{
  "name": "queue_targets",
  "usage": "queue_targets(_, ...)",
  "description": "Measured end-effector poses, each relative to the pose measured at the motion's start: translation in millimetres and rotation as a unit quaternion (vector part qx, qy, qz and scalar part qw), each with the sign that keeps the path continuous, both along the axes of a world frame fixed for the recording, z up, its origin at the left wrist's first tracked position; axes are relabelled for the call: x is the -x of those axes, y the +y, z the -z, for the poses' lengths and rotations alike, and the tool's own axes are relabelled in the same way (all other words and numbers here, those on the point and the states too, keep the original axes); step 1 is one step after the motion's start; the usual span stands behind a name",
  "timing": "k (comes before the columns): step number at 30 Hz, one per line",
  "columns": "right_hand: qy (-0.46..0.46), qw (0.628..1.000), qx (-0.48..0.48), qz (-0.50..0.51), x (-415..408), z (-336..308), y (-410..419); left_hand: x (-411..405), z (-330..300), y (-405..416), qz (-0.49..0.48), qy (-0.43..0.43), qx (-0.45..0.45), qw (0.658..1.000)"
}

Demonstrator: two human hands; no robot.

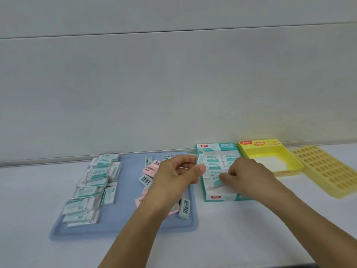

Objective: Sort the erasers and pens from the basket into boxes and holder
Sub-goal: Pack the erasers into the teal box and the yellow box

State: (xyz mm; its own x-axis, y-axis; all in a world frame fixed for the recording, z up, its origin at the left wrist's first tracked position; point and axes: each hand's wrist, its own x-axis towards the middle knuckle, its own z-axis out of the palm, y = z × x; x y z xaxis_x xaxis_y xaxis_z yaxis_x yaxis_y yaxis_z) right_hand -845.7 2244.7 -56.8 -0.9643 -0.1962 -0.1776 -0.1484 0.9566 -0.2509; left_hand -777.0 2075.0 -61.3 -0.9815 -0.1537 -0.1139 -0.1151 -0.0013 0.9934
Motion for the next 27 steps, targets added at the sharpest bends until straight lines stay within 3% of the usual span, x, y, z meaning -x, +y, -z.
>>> queue_targets(2, 0.057, 0.995, -0.066, -0.046, -1.2, -0.2, 2.3, 0.2, 1.5, -0.7, 0.001, 0.000, -0.002, 1.000)
queue_targets(7, 0.029, 0.987, 0.018, -0.160, 8.5, 6.2, 12.5, 1.0, 6.9, -2.8, -0.001, 0.001, 0.013, 1.000)
queue_targets(11, 0.050, 0.979, 0.041, -0.192, 12.6, 13.9, 6.1, 1.0, 8.6, -2.9, -0.004, 0.010, 0.014, 1.000)
queue_targets(13, 0.062, 0.978, 0.052, -0.194, 12.0, 18.4, 7.9, 1.3, 9.6, -2.0, -0.023, 0.022, 0.065, 0.997)
queue_targets(16, 0.105, 0.964, 0.194, -0.148, 10.8, 21.0, 15.4, 2.4, 11.0, 1.0, -0.054, 0.054, 0.158, 0.985)
queue_targets(18, 0.078, 0.921, 0.362, -0.118, 7.2, 13.5, 15.2, 3.9, 12.6, 3.3, -0.069, 0.075, 0.201, 0.974)
queue_targets(20, 0.046, 0.889, 0.432, -0.145, 3.5, 4.7, 13.5, 5.3, 13.2, 5.8, -0.074, 0.096, 0.238, 0.964)
queue_targets(24, 0.191, 0.908, 0.247, -0.279, 2.3, 2.5, 14.7, 7.1, 11.2, 12.0, -0.037, 0.113, 0.264, 0.957)
queue_targets(27, 0.204, 0.930, 0.156, -0.262, 5.7, -4.7, 26.7, 7.1, 11.7, 14.1, -0.006, 0.120, 0.304, 0.945)
